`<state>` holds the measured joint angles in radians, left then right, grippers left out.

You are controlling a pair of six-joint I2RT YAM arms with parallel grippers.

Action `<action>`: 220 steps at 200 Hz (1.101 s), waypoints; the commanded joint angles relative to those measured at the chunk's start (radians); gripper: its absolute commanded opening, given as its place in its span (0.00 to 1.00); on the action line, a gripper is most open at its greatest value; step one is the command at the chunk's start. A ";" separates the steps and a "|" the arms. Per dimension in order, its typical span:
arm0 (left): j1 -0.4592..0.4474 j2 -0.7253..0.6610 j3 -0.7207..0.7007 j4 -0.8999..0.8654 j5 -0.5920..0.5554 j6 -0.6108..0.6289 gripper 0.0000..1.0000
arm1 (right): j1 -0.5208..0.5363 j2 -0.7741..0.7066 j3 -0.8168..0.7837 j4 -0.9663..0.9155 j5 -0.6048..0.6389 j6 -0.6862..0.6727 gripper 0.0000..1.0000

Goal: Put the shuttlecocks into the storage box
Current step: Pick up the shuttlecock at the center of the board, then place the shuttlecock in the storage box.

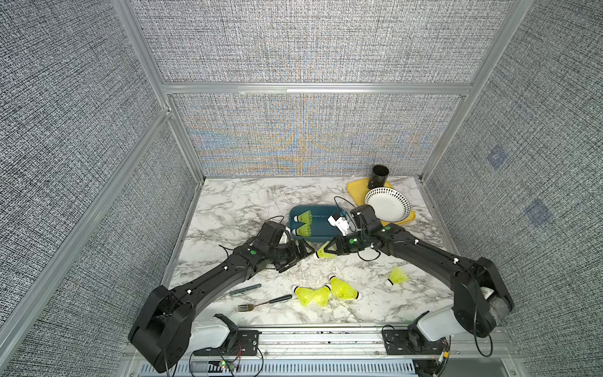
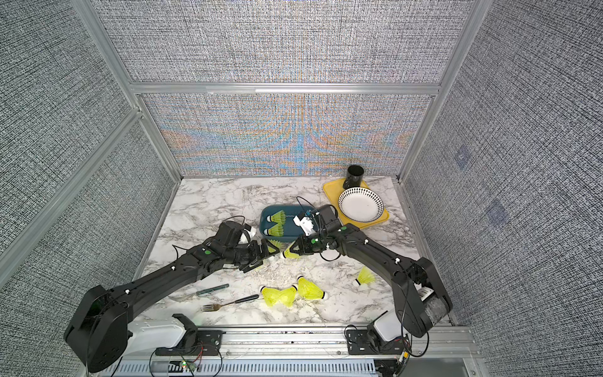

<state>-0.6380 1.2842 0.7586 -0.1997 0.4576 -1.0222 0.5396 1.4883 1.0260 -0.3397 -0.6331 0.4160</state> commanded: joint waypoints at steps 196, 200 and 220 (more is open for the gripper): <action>0.213 0.307 0.338 0.054 0.074 0.042 1.00 | -0.166 0.347 0.297 0.230 0.104 0.225 0.00; 0.215 0.312 0.343 0.053 0.075 0.043 1.00 | -0.166 0.355 0.300 0.235 0.104 0.230 0.00; 0.222 0.332 0.368 0.037 0.074 0.052 1.00 | -0.167 0.396 0.322 0.264 0.090 0.249 0.00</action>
<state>-0.4229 1.5997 1.1015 -0.1528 0.5240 -0.9974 0.3729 1.8507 1.3235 -0.1310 -0.5381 0.6319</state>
